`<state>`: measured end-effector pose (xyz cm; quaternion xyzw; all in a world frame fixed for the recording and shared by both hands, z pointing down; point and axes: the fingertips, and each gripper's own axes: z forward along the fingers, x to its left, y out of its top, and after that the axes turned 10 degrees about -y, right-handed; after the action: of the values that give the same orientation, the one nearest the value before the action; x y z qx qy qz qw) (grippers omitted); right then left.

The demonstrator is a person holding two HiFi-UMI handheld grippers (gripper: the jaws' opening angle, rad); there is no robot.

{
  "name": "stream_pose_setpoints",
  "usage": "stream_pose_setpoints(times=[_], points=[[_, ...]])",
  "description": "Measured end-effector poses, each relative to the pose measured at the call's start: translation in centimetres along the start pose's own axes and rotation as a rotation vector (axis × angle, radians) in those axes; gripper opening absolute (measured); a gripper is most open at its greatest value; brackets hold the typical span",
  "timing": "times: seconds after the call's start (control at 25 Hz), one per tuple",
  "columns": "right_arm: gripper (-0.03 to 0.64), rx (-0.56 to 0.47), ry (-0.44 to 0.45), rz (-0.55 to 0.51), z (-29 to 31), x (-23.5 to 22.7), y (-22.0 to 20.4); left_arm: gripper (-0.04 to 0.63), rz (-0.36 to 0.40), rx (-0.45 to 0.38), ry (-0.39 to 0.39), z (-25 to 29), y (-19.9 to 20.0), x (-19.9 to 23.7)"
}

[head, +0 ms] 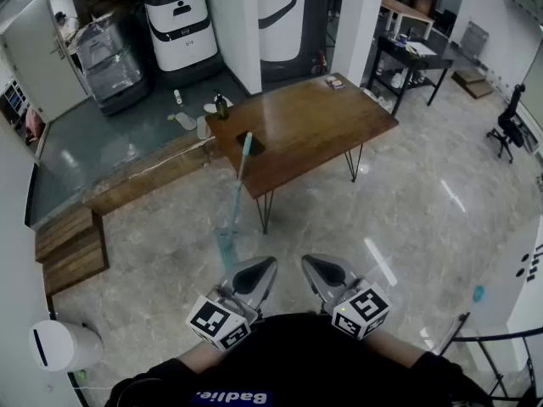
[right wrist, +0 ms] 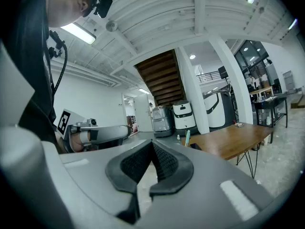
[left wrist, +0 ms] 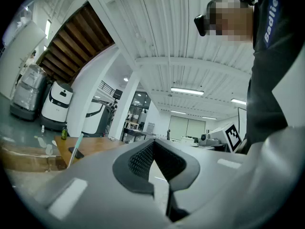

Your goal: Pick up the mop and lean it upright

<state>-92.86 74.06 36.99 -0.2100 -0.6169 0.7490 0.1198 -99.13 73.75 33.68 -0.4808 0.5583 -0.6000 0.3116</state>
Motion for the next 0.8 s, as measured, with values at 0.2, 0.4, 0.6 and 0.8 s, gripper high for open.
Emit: stream_pose_setpoints(times=[0.2, 0.4, 0.6, 0.8], points=[[0.003, -0.001, 0.005, 0.002, -0.1, 0.1, 0.2, 0.012, 0.002, 0.001, 0.002, 0.0, 0.1, -0.1], [0.003, -0.007, 0.025, 0.018, -0.5, -0.1, 0.1, 0.013, 0.0, 0.002, 0.008, 0.3, -0.1, -0.4], [0.005, -0.018, 0.038, 0.04, -0.7, -0.8, 0.0, 0.013, -0.005, 0.005, 0.025, 0.7, -0.4, -0.4], [0.005, -0.017, 0.06, 0.059, -0.7, -1.8, -0.2, 0.013, -0.005, 0.016, 0.056, 1.4, -0.7, -0.4]])
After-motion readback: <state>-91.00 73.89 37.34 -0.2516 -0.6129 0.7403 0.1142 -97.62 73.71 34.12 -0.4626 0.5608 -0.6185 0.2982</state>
